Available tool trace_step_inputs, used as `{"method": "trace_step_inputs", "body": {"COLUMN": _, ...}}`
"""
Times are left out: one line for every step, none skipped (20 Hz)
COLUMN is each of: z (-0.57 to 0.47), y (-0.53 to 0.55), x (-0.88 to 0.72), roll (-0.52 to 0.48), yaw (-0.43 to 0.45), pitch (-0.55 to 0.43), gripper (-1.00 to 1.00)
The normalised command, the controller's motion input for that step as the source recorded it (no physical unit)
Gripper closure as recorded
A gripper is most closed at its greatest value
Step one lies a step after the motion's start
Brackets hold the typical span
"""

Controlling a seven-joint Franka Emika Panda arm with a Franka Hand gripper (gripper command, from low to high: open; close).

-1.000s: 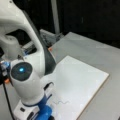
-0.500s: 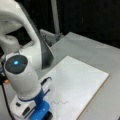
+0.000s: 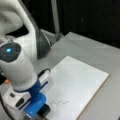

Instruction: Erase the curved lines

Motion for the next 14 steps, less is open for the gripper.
{"method": "trace_step_inputs", "body": {"z": 0.33, "y": 0.08, "x": 0.28, "roll": 0.109, "yaw": -0.543, "pitch": 0.233, "gripper": 1.00}}
{"method": "trace_step_inputs", "body": {"z": 0.32, "y": 0.09, "x": 0.30, "roll": 0.112, "yaw": -0.535, "pitch": 0.218, "gripper": 1.00}}
{"method": "trace_step_inputs", "body": {"z": 0.29, "y": 0.09, "x": 0.30, "roll": 0.079, "yaw": -0.497, "pitch": 0.180, "gripper": 1.00}}
{"method": "trace_step_inputs", "body": {"z": 0.26, "y": 0.10, "x": 0.29, "roll": 0.049, "yaw": -0.439, "pitch": 0.159, "gripper": 1.00}}
{"method": "trace_step_inputs", "body": {"z": 0.24, "y": 0.11, "x": 0.28, "roll": 0.025, "yaw": -0.377, "pitch": 0.156, "gripper": 1.00}}
{"method": "trace_step_inputs", "body": {"z": 0.20, "y": 0.11, "x": 0.24, "roll": 0.002, "yaw": -0.324, "pitch": 0.150, "gripper": 1.00}}
{"method": "trace_step_inputs", "body": {"z": 0.18, "y": 0.11, "x": 0.21, "roll": -0.011, "yaw": -0.292, "pitch": 0.142, "gripper": 1.00}}
{"method": "trace_step_inputs", "body": {"z": 0.18, "y": 0.11, "x": 0.18, "roll": -0.009, "yaw": -0.248, "pitch": 0.139, "gripper": 1.00}}
{"method": "trace_step_inputs", "body": {"z": 0.18, "y": 0.12, "x": 0.15, "roll": -0.006, "yaw": -0.232, "pitch": 0.134, "gripper": 1.00}}
{"method": "trace_step_inputs", "body": {"z": 0.17, "y": 0.13, "x": 0.13, "roll": -0.024, "yaw": -0.267, "pitch": 0.123, "gripper": 1.00}}
{"method": "trace_step_inputs", "body": {"z": 0.16, "y": 0.12, "x": 0.11, "roll": -0.030, "yaw": -0.257, "pitch": 0.119, "gripper": 1.00}}
{"method": "trace_step_inputs", "body": {"z": 0.15, "y": 0.12, "x": 0.08, "roll": -0.056, "yaw": -0.270, "pitch": 0.126, "gripper": 1.00}}
{"method": "trace_step_inputs", "body": {"z": 0.14, "y": 0.12, "x": 0.06, "roll": -0.064, "yaw": -0.246, "pitch": 0.139, "gripper": 1.00}}
{"method": "trace_step_inputs", "body": {"z": 0.13, "y": 0.11, "x": 0.04, "roll": -0.066, "yaw": -0.208, "pitch": 0.143, "gripper": 1.00}}
